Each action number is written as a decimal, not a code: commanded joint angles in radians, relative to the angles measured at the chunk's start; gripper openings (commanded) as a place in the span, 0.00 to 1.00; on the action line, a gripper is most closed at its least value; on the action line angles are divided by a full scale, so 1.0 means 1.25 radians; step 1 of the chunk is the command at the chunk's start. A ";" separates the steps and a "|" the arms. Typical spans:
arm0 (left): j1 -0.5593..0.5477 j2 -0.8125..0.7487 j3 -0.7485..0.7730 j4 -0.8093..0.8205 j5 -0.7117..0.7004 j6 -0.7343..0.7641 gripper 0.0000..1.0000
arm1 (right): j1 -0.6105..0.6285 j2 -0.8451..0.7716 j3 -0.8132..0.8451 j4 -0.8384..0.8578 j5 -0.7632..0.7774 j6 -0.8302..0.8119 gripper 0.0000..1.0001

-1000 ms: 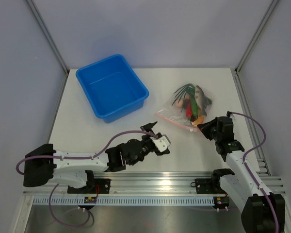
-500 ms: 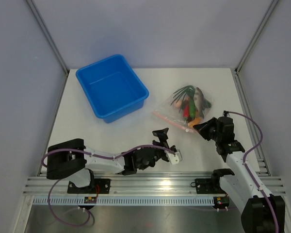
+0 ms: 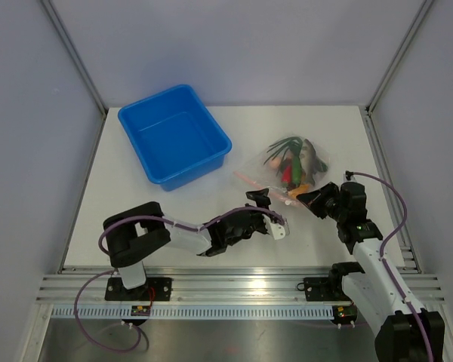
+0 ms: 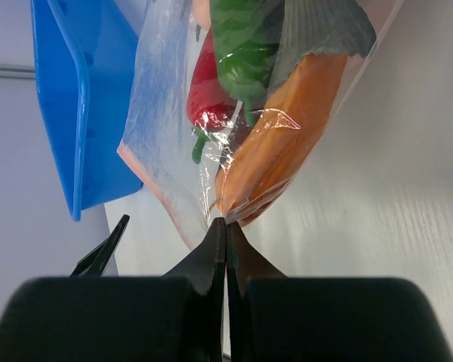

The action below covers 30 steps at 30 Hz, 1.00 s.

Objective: Open the zip-top bag and remove the fake food
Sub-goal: Pick up the zipper food storage bag at the center of the board.

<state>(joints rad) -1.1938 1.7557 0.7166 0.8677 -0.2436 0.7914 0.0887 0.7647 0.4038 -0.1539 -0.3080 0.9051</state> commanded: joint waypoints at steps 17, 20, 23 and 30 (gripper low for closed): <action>0.032 0.039 0.087 0.002 0.110 -0.019 0.32 | -0.003 -0.007 0.021 0.057 -0.058 0.000 0.00; 0.035 0.039 0.086 -0.004 0.110 -0.022 0.24 | -0.003 -0.007 0.019 0.059 -0.060 0.001 0.00; 0.035 0.046 0.097 -0.031 0.114 -0.016 0.13 | -0.002 -0.004 0.017 0.065 -0.064 0.004 0.00; 0.032 0.047 0.105 -0.018 0.080 -0.019 0.00 | -0.003 -0.006 0.017 0.069 -0.070 0.001 0.04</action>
<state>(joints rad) -1.1545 1.8149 0.8146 0.7948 -0.1429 0.7784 0.0887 0.7670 0.4038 -0.1242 -0.3588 0.9058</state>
